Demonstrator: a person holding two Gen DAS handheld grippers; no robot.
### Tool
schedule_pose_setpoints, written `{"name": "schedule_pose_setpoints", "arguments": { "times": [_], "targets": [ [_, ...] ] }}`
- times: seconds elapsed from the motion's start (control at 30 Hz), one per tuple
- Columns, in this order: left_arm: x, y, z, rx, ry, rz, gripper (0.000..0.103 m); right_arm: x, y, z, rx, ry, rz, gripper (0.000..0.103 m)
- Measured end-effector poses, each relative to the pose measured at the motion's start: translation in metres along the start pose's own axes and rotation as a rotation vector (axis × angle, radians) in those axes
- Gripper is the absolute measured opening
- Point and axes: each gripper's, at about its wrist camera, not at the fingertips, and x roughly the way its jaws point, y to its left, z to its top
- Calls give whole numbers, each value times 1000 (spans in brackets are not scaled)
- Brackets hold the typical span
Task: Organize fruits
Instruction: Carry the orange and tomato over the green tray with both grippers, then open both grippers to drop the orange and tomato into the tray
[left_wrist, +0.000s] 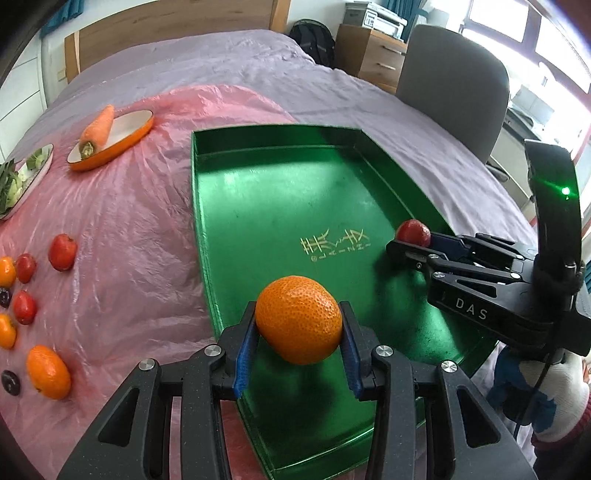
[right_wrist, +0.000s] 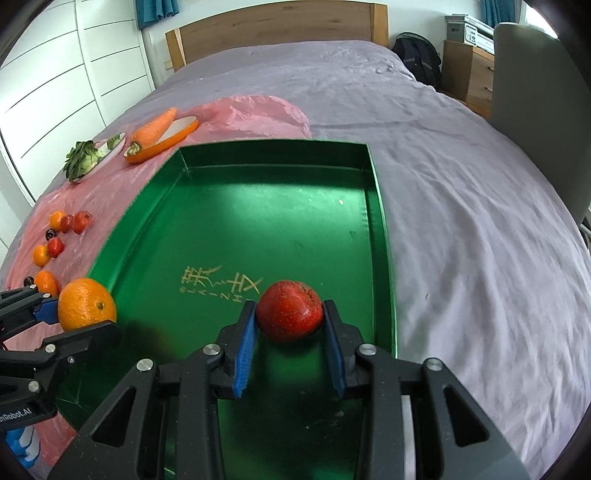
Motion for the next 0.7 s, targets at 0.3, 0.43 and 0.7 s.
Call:
{"name": "schedule_pose_setpoints", "arguments": {
  "times": [0.3, 0.43, 0.7],
  "targets": [
    [3, -3, -1, 23, 6, 21, 37, 1, 2, -3, -2, 6, -23, 55],
    [-1, -3, -2, 22, 6, 20, 37, -2, 5, -3, -8, 2, -38, 92],
    [-32, -7, 2, 36, -63, 26, 49, -23, 12, -2, -16, -17, -53, 103]
  ]
}}
